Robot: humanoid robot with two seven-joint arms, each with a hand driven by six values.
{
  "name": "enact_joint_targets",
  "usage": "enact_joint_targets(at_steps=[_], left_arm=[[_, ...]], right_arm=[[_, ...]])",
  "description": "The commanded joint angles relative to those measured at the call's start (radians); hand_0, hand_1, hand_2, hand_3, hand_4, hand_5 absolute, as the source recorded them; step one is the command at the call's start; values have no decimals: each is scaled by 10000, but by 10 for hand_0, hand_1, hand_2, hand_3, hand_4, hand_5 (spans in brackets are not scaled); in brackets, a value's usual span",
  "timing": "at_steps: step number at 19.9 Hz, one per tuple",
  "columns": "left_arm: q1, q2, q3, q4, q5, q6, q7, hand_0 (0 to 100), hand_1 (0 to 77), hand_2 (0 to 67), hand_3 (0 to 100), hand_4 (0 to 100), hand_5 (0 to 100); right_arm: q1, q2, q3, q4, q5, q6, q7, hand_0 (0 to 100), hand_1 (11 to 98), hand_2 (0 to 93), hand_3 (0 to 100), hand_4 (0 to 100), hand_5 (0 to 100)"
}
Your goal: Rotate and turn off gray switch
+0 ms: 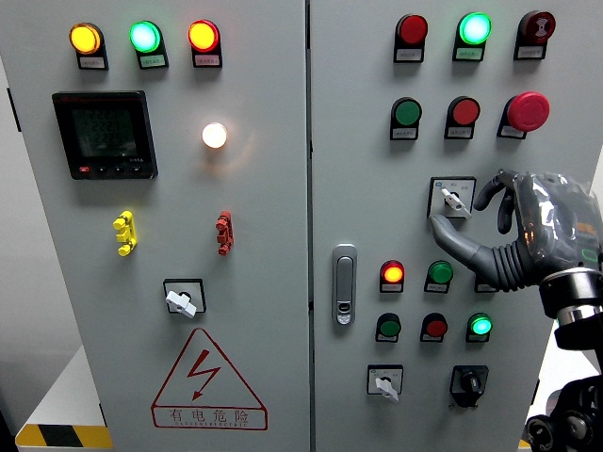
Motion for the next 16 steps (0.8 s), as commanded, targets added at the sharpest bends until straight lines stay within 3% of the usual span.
enact_joint_targets(at_steps=[1,16], left_arm=[[0,0,3,0,1,0,0,886,0,133,188,82,109],[0,0,3,0,1,0,0,886,0,134,188,82,109]], right_arm=[[22,1,-9,-96,0,-58,-2,0,316,638,931,1000,1000],[175,1,-71,-556,0,-104,28,0,331,645,930,1000,1000]])
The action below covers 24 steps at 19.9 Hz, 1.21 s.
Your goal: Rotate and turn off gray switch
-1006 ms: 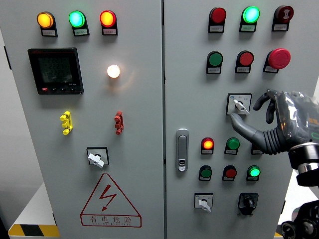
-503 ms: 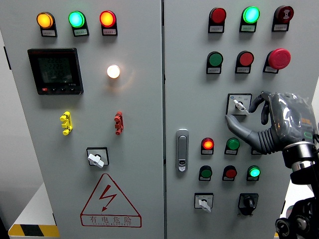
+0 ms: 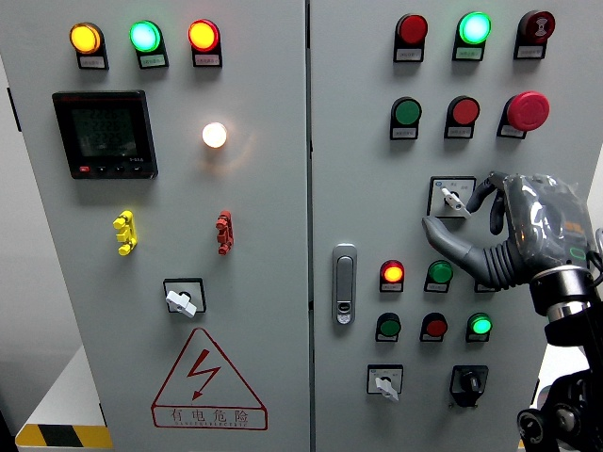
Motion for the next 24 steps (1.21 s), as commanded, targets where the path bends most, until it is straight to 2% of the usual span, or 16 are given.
enact_joint_targets(at_steps=[1,7,15,18,19,23,24], left_arm=[[0,0,3,0,11,0,0,886,0,134,188,82,109],[0,0,3,0,11,0,0,886,0,134,188,83,109],[0,0,3,0,-4,0,0,886,0,133,187,83,108],[0,0,3,0,11,0,0,886,0,134,187,82,109],[0,0,3,0,11,0,0,886,0,134,187,82,109],[0,0,3,0,-4,0,0,886,0,134,187,82,109],[0,0,3,0,-4,0,0,886,0,134,187,82,109]], right_arm=[[2,1,-6,-80,-1,-1,9,0,330,645,930,1000,1000],[63,16,-21,-80,-1,-1,-7,0,338,648,931,1000,1000],[78,16,-98,-141,-31,14,-22,161,329,652,932,1000,1000],[140,16,-98,-172,-31,14,-37,247,332,657,933,1000,1000],[155,16,-98,-172,-31,14,-53,307,332,658,931,1000,1000],[216,31,-205,-248,-47,14,-68,406,331,661,931,1000,1000],[217,16,-220,-248,-47,14,-129,411,331,661,931,1000,1000]])
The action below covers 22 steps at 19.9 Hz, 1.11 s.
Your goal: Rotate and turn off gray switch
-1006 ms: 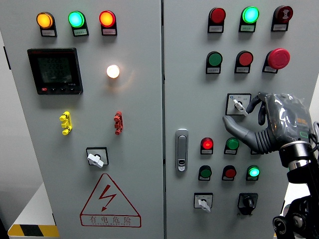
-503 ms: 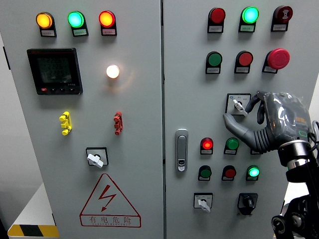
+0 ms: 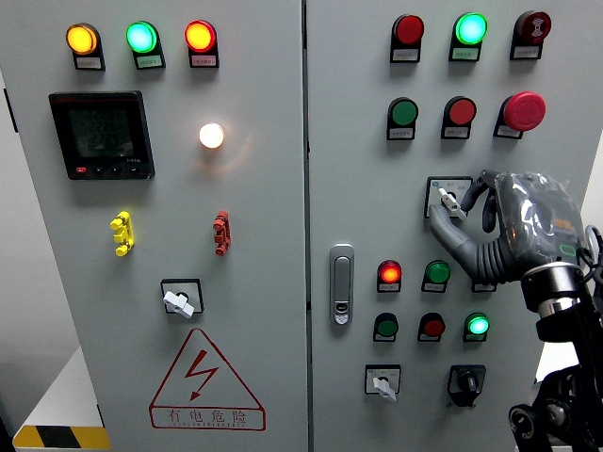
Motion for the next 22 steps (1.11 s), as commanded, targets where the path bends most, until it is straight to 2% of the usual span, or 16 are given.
enact_joint_targets(at_steps=[1,8,9,10,22], left_arm=[[0,0,0,0,7,0,0,886,0,134,187,82,109],[0,0,0,0,7,0,0,885,0,134,187,82,109],[0,0,0,0,7,0,0,885,0,134,187,82,109],[0,0,0,0,7,0,0,885,0,134,187,82,109],[0,0,0,0,7,0,0,886,0,134,187,82,109]], right_arm=[[29,-4,-38,-13,-3,1,-87,448,331,661,931,1000,1000],[59,11,-145,-29,-49,16,-210,506,331,662,930,1000,1000],[59,-4,-175,-59,-64,16,-316,508,333,662,930,1000,1000],[59,11,-267,-90,-49,16,-424,513,332,662,930,1000,1000],[75,11,-298,-90,-64,1,-471,591,354,670,930,1000,1000]])
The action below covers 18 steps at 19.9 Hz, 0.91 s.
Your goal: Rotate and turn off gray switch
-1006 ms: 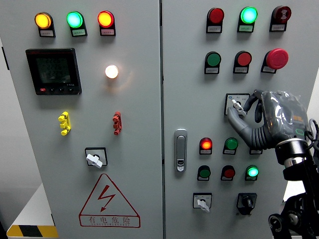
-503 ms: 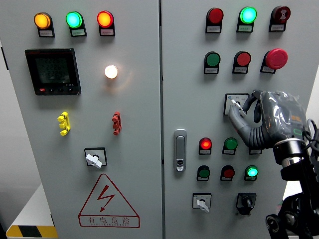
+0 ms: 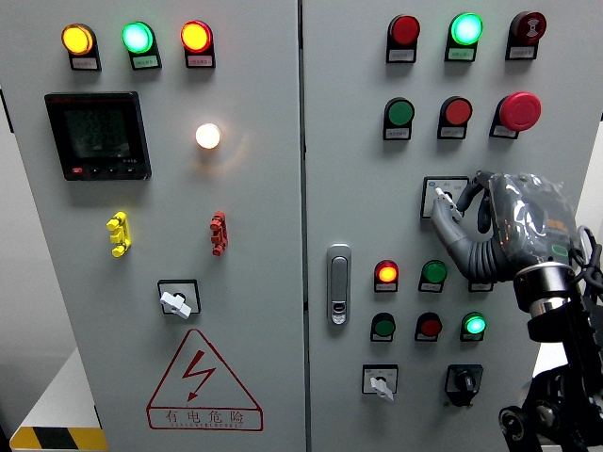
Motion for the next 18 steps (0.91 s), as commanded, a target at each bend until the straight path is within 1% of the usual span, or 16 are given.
enact_joint_targets(at_steps=[1,5,18], left_arm=[[0,0,-1,0,9,0,0,886,0,134,187,82,109],[0,0,-1,0,9,0,0,886,0,134,187,82,109],[0,0,-1,0,9,0,0,886,0,134,187,82,109]], right_arm=[[1,0,-4,16,-13,-1,0,595,354,672,929,1000,1000],[16,0,-20,1,-13,-1,-138,613,358,690,929,1000,1000],[16,0,-20,1,-13,-1,-153,643,359,711,930,1000,1000]])
